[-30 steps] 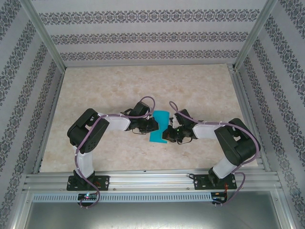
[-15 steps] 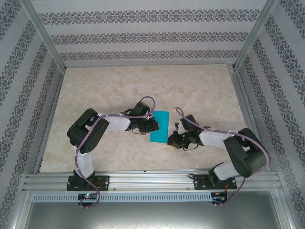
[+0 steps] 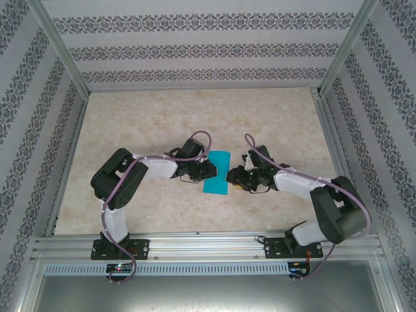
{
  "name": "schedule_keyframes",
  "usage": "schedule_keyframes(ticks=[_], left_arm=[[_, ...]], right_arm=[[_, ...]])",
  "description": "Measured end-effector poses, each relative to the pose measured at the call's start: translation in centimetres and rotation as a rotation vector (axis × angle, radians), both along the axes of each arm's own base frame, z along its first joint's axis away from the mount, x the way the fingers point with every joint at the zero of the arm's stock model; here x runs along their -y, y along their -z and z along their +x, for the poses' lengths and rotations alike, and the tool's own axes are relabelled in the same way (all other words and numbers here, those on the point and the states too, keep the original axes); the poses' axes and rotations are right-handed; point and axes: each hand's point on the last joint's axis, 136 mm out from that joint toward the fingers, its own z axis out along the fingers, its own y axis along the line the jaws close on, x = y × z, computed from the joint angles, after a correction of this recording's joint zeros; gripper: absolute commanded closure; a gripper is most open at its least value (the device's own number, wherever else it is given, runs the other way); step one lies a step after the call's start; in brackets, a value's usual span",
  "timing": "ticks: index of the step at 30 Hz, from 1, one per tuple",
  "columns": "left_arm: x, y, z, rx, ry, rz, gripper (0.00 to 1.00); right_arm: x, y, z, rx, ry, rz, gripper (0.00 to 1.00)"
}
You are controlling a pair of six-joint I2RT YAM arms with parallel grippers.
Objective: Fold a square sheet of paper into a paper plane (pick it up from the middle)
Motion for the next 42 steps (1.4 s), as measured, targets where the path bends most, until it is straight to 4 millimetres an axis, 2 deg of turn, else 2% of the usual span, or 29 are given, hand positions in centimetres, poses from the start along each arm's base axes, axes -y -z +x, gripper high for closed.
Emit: schedule_keyframes(ticks=[5, 9, 21, 27, 32, 37, 39, 42], left_arm=[[-0.1, -0.1, -0.1, 0.001, 0.005, 0.004, 0.76], [-0.1, -0.1, -0.1, 0.004, 0.007, 0.004, 0.76], [0.0, -0.2, 0.0, 0.005, 0.008, 0.003, 0.74], [0.1, -0.9, 0.2, 0.018, 0.006, 0.0, 0.68], [-0.6, -3.4, 0.8, 0.079, -0.025, 0.013, 0.65], [-2.6, -8.4, 1.5, 0.219, -0.108, 0.027, 0.61], [-3.8, -10.0, 1.4, 0.267, -0.142, 0.041, 0.6], [-5.7, -11.8, 1.2, 0.326, -0.194, 0.07, 0.58]], right_arm=[[-0.4, 1.2, 0.4, -0.034, -0.004, -0.003, 0.58], [-0.8, 1.9, 0.6, -0.049, -0.01, 0.01, 0.63], [-2.0, 1.4, 1.6, -0.023, -0.013, 0.078, 0.71], [-2.5, 1.1, 2.1, 0.002, -0.021, 0.105, 0.79], [-2.9, 0.8, 2.2, 0.012, -0.034, 0.133, 0.88], [-2.8, 0.0, 1.9, 0.027, -0.056, 0.131, 0.92], [-2.5, -1.1, 1.7, 0.05, -0.07, 0.112, 0.93], [-1.7, -3.8, 2.2, 0.125, -0.082, 0.048, 0.93]])
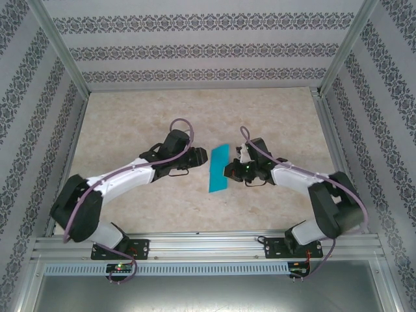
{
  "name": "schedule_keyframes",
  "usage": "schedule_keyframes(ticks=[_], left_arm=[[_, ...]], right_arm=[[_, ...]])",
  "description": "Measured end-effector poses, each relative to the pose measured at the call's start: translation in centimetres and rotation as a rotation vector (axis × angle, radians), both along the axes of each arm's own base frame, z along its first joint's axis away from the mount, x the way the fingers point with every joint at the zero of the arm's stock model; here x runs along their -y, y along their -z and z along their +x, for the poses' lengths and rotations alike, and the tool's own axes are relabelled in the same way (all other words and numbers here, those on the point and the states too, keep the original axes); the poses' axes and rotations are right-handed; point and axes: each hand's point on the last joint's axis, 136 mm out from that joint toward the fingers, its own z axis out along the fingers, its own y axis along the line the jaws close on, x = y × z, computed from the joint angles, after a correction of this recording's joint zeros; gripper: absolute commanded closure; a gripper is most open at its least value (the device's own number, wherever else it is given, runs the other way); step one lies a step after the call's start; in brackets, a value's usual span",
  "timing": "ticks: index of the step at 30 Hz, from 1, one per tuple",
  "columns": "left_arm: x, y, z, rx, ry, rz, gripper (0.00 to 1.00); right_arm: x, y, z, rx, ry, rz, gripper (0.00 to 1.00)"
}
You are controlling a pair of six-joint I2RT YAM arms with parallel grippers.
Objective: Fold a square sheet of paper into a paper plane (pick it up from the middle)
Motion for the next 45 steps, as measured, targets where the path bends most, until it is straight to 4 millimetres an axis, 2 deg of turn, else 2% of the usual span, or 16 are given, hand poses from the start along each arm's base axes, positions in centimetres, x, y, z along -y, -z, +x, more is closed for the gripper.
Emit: schedule_keyframes(ticks=[4, 7, 10, 13, 16, 18, 24, 27, 29, 30, 32, 35, 38, 41, 43, 45], left_arm=[[-2.9, -0.9, -0.5, 0.048, -0.082, 0.046, 0.55], [-5.0, -1.2, -0.7, 0.078, -0.146, 0.078, 0.53], [-7.0, -1.3, -1.0, 0.1, -0.21, 0.108, 0.52], [-8.7, -1.5, -1.1, 0.113, -0.273, 0.13, 0.52], [-10.1, -1.6, -1.2, 0.125, -0.327, 0.145, 0.52], [-11.0, -1.6, -1.5, 0.129, -0.361, 0.153, 0.52], [-13.4, -2.1, -2.3, 0.147, -0.449, 0.171, 0.5], [-14.4, -2.5, -2.6, 0.157, -0.482, 0.178, 0.48], [-14.9, -2.7, -2.8, 0.164, -0.497, 0.179, 0.48], [-15.1, -2.7, -2.9, 0.164, -0.5, 0.18, 0.48], [-15.3, -2.5, -3.1, 0.16, -0.504, 0.186, 0.47], [-15.5, -2.3, -3.1, 0.153, -0.506, 0.19, 0.45], [-14.8, -2.0, -3.0, 0.138, -0.471, 0.176, 0.45], [-12.5, -0.6, -2.5, 0.09, -0.369, 0.147, 0.48], [-10.2, 0.7, -1.9, 0.037, -0.284, 0.121, 0.55], [-7.6, 1.9, -1.1, -0.02, -0.191, 0.089, 0.56]], right_arm=[[1.9, -4.8, 1.1, 0.147, 0.023, -0.161, 0.93], [3.7, -7.7, 0.9, 0.229, 0.043, -0.316, 0.92], [5.9, -9.4, 0.1, 0.264, 0.064, -0.508, 0.92], [8.1, -10.2, -0.7, 0.258, 0.072, -0.712, 0.92], [9.3, -9.9, -1.2, 0.229, 0.04, -0.901, 0.91], [9.2, -8.9, -1.4, 0.202, -0.007, -0.992, 0.91], [6.2, -3.7, -1.6, 0.082, -0.154, -1.127, 0.87], [3.2, -0.9, -1.5, 0.029, -0.224, -1.12, 0.76], [0.4, 1.0, -1.7, 0.005, -0.274, -1.071, 0.65], [-0.6, 1.5, -1.8, 0.005, -0.288, -1.041, 0.65], [-3.1, 2.2, -2.5, -0.001, -0.318, -0.93, 0.62], [-5.6, 1.4, -2.8, 0.03, -0.306, -0.727, 0.59], [-5.2, -0.2, -2.9, 0.065, -0.247, -0.546, 0.64], [-3.3, -1.4, -2.1, 0.091, -0.139, -0.362, 0.73], [-2.0, -0.9, -1.6, 0.08, -0.075, -0.282, 0.75], [-1.0, 0.5, -1.5, 0.055, -0.031, -0.243, 0.76]])
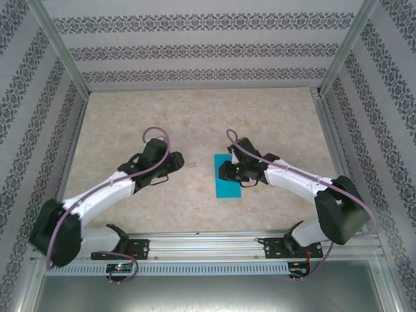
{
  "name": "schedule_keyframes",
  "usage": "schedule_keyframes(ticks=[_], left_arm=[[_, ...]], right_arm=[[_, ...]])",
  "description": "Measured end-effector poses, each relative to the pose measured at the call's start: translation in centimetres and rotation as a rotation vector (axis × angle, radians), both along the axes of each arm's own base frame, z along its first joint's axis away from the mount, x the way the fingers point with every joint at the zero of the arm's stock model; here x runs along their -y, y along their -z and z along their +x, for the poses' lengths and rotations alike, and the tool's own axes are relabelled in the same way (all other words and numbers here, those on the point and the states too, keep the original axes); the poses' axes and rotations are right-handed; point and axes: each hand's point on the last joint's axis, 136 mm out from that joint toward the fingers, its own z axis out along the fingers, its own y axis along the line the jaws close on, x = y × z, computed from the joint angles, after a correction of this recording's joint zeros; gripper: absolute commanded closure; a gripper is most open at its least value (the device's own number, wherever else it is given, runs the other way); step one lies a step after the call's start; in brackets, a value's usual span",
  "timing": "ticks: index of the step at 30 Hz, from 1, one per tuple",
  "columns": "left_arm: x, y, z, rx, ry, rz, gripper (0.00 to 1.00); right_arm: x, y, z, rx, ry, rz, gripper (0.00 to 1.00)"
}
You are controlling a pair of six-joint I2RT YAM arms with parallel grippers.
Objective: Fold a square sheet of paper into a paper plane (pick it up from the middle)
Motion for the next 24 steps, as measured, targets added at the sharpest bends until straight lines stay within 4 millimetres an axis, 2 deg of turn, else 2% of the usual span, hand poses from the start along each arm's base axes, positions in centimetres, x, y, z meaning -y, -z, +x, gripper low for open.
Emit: schedule_keyframes(ticks=[2, 5, 8, 11, 15, 20, 24], left_arm=[[2.6, 0.8, 0.9, -0.042, 0.085, -0.045, 0.56], [5.9, 1.1, 1.8, -0.082, 0.187, -0.092, 0.56], [9.0, 0.4, 2.8, -0.088, 0.269, -0.131, 0.57], [11.1, 0.0, 3.6, -0.092, 0.318, -0.166, 0.57], [12.3, 0.2, 4.3, -0.108, 0.346, -0.189, 0.57], [13.4, 1.1, 4.6, -0.133, 0.361, -0.189, 0.57], [14.3, 0.8, 4.8, -0.131, 0.372, -0.193, 0.59]], right_arm=[[0.6, 1.7, -0.8, -0.035, 0.025, 0.018, 0.76], [0.8, 2.9, -1.5, -0.061, 0.045, 0.043, 0.77], [0.3, 3.0, -1.3, -0.052, 0.061, 0.089, 0.78], [-0.3, 2.8, -0.7, -0.036, 0.076, 0.122, 0.79], [-0.9, 3.5, -0.7, -0.036, 0.088, 0.146, 0.79], [-2.1, 5.8, -1.7, -0.085, 0.084, 0.145, 0.8], [-3.7, 5.8, -1.7, -0.074, 0.074, 0.185, 0.84]])
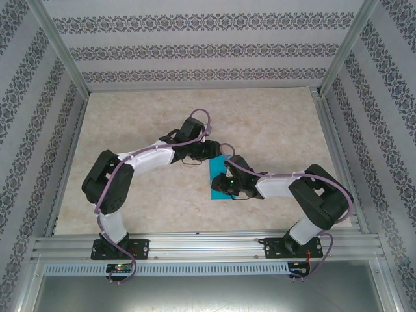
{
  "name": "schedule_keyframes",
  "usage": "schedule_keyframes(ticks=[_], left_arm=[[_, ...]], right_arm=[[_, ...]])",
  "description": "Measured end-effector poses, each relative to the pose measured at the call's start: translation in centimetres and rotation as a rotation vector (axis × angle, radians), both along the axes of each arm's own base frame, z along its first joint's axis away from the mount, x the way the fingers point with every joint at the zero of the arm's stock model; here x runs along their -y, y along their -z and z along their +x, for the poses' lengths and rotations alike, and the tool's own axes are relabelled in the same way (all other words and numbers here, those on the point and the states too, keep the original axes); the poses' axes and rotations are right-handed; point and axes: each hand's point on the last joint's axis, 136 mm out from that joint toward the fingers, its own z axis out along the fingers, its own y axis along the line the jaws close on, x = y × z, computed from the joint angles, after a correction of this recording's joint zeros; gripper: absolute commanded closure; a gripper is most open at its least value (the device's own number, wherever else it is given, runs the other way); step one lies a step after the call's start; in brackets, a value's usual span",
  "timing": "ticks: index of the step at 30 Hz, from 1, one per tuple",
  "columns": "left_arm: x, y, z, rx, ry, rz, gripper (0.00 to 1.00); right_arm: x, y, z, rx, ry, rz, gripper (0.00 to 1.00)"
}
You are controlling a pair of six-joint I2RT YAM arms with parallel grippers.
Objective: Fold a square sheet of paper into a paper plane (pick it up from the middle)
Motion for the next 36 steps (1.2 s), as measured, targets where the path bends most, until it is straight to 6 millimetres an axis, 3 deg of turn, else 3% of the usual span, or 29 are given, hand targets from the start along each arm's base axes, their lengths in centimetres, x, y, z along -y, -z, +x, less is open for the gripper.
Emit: schedule_keyframes(ticks=[6, 11, 14, 17, 21, 27, 36], left_arm=[[0.5, 0.6, 0.3, -0.018, 0.0, 0.004, 0.63], [1.1, 1.7, 0.3, -0.047, 0.016, 0.011, 0.66], [1.1, 2.6, 0.1, -0.066, 0.018, 0.025, 0.67], [0.7, 3.5, -0.2, -0.089, 0.012, 0.062, 0.68], [0.1, 4.3, -0.1, -0.096, 0.002, 0.102, 0.68], [0.0, 6.3, -0.1, -0.123, 0.007, 0.137, 0.68], [0.0, 8.7, -0.1, -0.161, 0.011, 0.165, 0.71]], right_arm=[[0.7, -1.3, -0.7, 0.04, 0.023, 0.025, 0.75], [2.6, -6.3, -0.1, 0.168, 0.066, 0.059, 0.67], [5.0, -7.5, 0.6, 0.203, 0.12, 0.046, 0.6], [7.5, -6.8, 0.5, 0.182, 0.168, 0.005, 0.56], [9.1, -4.9, -0.6, 0.123, 0.183, -0.029, 0.54], [8.7, -3.3, -2.1, 0.038, 0.131, -0.026, 0.55], [8.1, -2.7, -1.8, 0.016, 0.118, -0.004, 0.54]])
